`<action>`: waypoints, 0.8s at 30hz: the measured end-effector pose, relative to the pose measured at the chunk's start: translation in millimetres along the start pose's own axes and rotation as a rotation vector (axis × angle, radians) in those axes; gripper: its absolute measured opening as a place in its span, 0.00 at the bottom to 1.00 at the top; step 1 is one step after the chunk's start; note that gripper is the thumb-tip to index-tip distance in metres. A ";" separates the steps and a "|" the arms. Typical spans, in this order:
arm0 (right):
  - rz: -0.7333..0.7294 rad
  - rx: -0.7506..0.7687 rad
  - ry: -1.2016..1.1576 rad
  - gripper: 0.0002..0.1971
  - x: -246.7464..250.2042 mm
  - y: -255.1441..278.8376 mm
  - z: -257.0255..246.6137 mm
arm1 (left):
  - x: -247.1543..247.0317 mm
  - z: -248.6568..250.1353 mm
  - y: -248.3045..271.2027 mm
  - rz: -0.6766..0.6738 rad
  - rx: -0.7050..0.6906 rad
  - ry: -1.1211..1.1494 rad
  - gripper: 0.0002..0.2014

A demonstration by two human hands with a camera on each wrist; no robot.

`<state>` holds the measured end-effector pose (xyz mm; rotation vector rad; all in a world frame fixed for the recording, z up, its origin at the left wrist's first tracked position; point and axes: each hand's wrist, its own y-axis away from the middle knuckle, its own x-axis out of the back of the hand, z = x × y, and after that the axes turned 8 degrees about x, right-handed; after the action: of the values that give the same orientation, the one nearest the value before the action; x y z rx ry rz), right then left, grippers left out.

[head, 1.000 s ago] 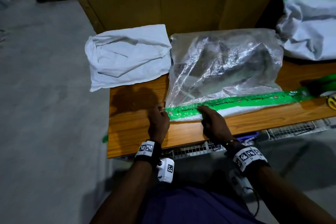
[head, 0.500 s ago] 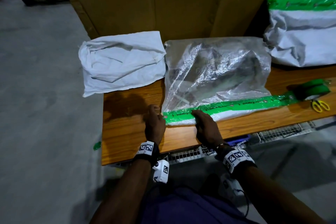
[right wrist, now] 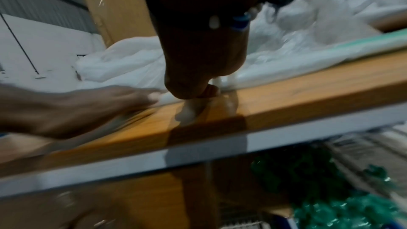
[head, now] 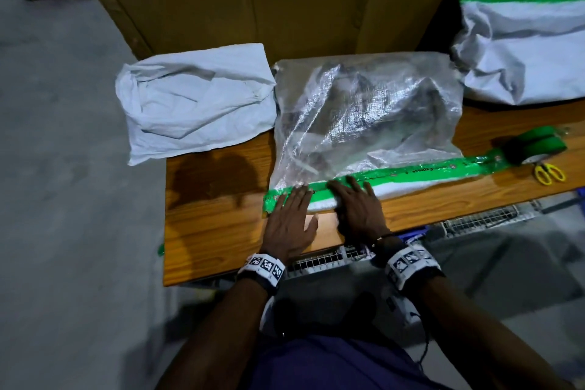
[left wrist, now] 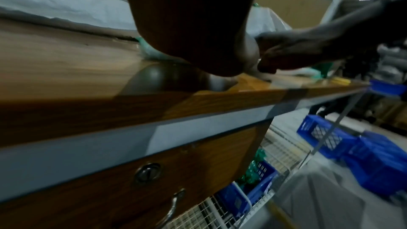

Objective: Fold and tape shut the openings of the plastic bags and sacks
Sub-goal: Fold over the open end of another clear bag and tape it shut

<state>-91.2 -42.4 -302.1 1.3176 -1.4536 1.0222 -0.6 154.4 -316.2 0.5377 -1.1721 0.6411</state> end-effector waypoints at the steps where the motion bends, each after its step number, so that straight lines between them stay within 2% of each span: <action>1: -0.023 -0.037 0.023 0.43 8.4 4.5 14.8 | 0.7 -2.0 -0.1 -0.002 -0.009 -0.008 0.36; 4: -0.019 -0.157 0.049 0.43 34.8 31.4 72.3 | 3.6 -1.6 -2.0 -0.012 -0.010 -0.017 0.37; 7: 0.003 -0.239 -0.021 0.38 52.5 49.5 121.1 | 3.4 11.3 -4.8 0.031 0.062 -0.006 0.35; 10: 0.061 -0.092 -0.161 0.34 47.2 40.6 127.5 | 3.4 40.9 -13.6 0.105 0.129 0.023 0.32; 12: 0.072 0.015 -0.210 0.34 41.1 26.3 111.2 | 2.1 71.6 -28.8 0.118 0.079 0.092 0.30; 15: 0.060 0.081 -0.190 0.36 40.4 12.2 92.7 | 0.2 112.0 -53.8 0.072 0.012 0.104 0.26; 17: 0.030 0.077 -0.147 0.36 46.7 14.3 101.4 | -1.4 117.0 -64.0 0.064 0.065 0.099 0.24; 20: 0.026 0.002 -0.117 0.33 54.8 34.3 140.8 | -3.6 102.0 -65.6 0.098 0.093 0.144 0.24; 24: 0.005 -0.049 -0.097 0.39 65.5 57.2 184.3 | -7.4 104.4 -66.2 0.132 0.108 0.131 0.23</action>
<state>-166.2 -231.3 -286.6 1.3447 -1.5455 0.9314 -24.9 34.8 -295.3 0.5038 -1.0595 0.8443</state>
